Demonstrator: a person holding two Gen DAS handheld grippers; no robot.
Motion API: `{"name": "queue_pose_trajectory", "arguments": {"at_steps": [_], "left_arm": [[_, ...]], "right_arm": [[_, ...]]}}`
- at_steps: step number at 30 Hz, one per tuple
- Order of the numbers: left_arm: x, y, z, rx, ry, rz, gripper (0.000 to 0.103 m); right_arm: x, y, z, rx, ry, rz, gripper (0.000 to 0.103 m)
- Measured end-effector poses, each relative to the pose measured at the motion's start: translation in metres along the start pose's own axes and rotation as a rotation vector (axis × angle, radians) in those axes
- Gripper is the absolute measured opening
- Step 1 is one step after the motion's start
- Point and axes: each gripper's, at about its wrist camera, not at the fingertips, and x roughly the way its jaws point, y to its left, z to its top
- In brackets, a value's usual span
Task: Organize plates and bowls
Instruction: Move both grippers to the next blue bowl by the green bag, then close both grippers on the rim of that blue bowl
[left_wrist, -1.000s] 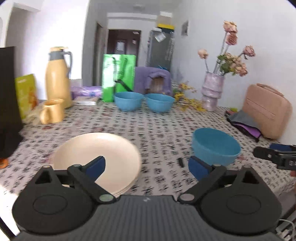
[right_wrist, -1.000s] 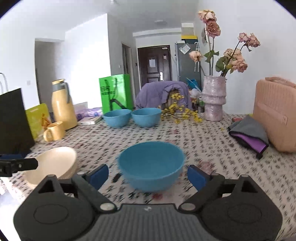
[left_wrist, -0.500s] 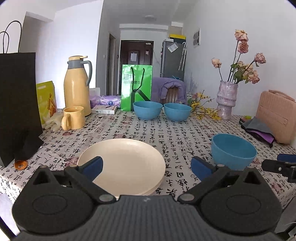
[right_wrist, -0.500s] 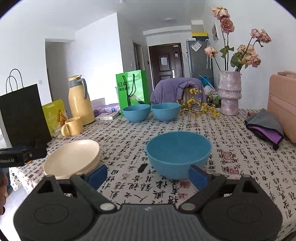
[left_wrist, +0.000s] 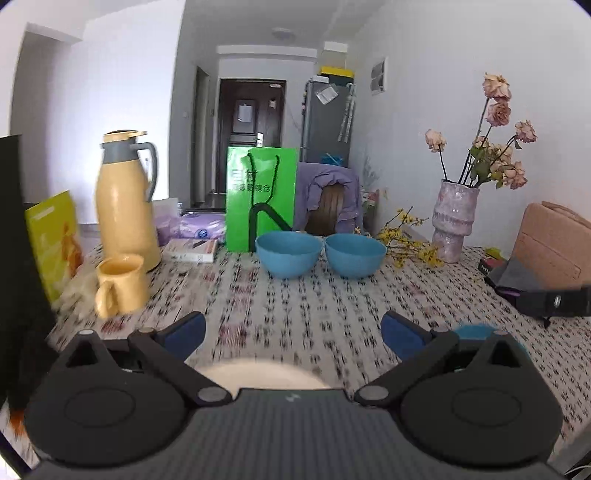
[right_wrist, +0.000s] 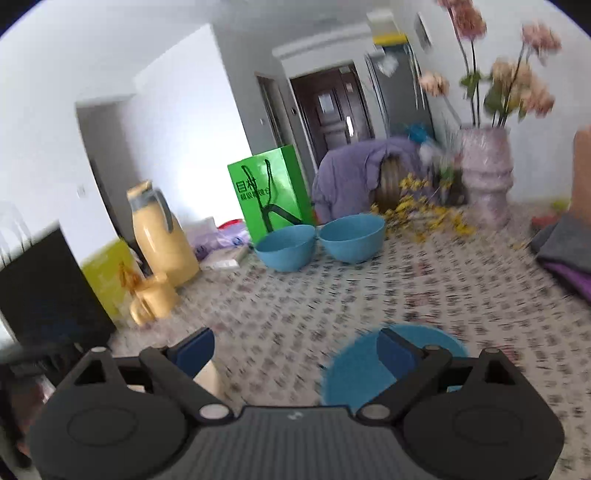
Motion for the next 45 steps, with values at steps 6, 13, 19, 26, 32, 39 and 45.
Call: {"name": "queue_pose_trajectory", "arguments": {"at_steps": [6,13,19,26,32,39,45], "left_arm": [[0.085,0.033,0.051,-0.022,0.078,0.033,0.103],[0.196,0.068,0.095,-0.077,0.187,0.031,0.103],[0.282,0.099,0.116,-0.15,0.264,0.022,0.103],[0.357,0.115,0.119,-0.219,0.334,0.012,0.102],[0.402,0.117,0.112,-0.261,0.363,0.013,0.087],[0.444,0.118,0.099,-0.327,0.413,0.013,0.07],[0.466,0.124,0.09,-0.394,0.444,-0.009,0.04]], "right_arm": [[0.065,0.002,0.069,0.07,0.041,0.031,0.095],[0.168,-0.004,0.13,0.13,0.101,-0.01,0.095],[0.253,-0.013,0.158,0.181,0.186,-0.018,0.094],[0.346,-0.016,0.168,0.264,0.283,-0.02,0.088],[0.406,-0.027,0.16,0.37,0.355,-0.044,0.086],[0.444,-0.036,0.151,0.405,0.385,-0.072,0.07],[0.465,-0.037,0.147,0.379,0.383,-0.082,0.05]]}}
